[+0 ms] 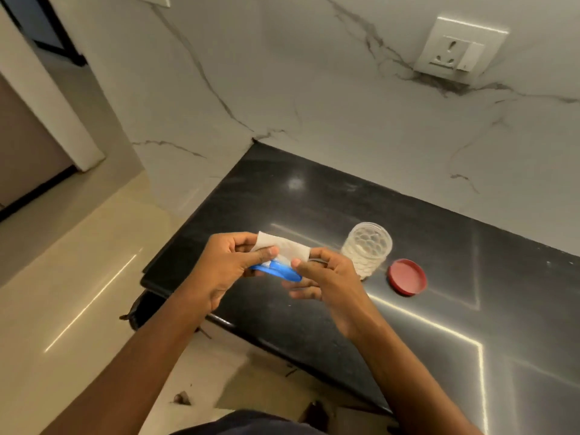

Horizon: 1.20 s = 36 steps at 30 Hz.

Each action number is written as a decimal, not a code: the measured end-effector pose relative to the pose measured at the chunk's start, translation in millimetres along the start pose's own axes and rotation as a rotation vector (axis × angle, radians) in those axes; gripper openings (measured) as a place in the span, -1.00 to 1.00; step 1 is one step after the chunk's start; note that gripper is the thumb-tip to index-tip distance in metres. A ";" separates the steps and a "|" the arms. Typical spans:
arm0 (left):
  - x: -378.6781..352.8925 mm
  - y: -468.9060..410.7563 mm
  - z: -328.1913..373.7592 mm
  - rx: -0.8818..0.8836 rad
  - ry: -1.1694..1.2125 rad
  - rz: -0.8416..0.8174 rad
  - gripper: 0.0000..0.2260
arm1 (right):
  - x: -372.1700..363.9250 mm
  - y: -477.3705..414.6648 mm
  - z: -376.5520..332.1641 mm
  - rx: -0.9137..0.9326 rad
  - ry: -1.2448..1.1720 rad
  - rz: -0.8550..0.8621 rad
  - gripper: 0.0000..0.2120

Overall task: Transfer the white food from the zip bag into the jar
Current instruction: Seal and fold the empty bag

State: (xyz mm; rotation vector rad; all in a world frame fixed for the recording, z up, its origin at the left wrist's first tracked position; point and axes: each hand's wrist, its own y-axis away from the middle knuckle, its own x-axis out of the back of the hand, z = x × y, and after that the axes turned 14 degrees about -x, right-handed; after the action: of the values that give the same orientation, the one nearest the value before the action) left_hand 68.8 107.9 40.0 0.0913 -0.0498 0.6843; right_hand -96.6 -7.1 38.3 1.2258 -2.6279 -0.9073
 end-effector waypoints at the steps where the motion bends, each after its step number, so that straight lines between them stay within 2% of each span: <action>1: 21.1 2.4 -5.0 0.006 -0.001 0.020 -0.75 | -16.9 -4.5 2.4 -0.014 0.012 -0.009 -0.76; 4: 83.6 11.8 -20.1 0.021 0.021 0.103 -0.75 | -76.1 -20.8 11.0 -0.045 -0.023 -0.001 -0.75; 8: 180.3 23.4 -45.1 0.054 0.097 0.345 -0.82 | -167.7 -39.9 25.0 -0.094 -0.131 0.028 -0.89; 11: 258.7 33.3 -69.1 0.108 0.100 0.436 -0.81 | -235.7 -58.4 40.9 -0.157 -0.149 0.072 -0.90; 14: 325.1 40.5 -94.2 0.182 0.101 0.421 -0.83 | -302.3 -86.5 59.3 -0.214 -0.136 0.098 -0.91; 17: 370.8 42.5 -123.8 0.258 0.050 0.399 -0.79 | -366.2 -118.2 83.1 -0.282 -0.199 0.102 -0.83; 21: 409.8 40.5 -176.2 0.351 0.014 0.419 -0.90 | -433.0 -166.9 130.1 -0.389 -0.238 0.158 -0.82; 23: 422.1 35.7 -212.0 0.399 -0.006 0.429 -0.94 | -449.9 -200.3 158.7 -0.431 -0.237 0.207 -0.76; 25: 430.5 31.6 -246.9 0.442 -0.020 0.435 -0.90 | -455.4 -233.3 186.7 -0.446 -0.200 0.252 -0.77; 31: 435.1 14.8 -371.4 0.611 0.034 0.350 -0.76 | -433.0 -350.4 299.2 -0.507 0.080 0.423 -0.78; 36: 426.7 -13.1 -490.3 0.625 0.059 0.370 -0.73 | -415.1 -460.3 406.7 -0.675 0.230 0.490 -0.85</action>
State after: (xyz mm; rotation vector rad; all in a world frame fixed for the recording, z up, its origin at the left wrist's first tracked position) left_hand 415.2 415.4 -416.2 0.6751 0.2109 1.0540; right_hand 353.8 258.2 -487.5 0.4595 -2.0153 -1.2875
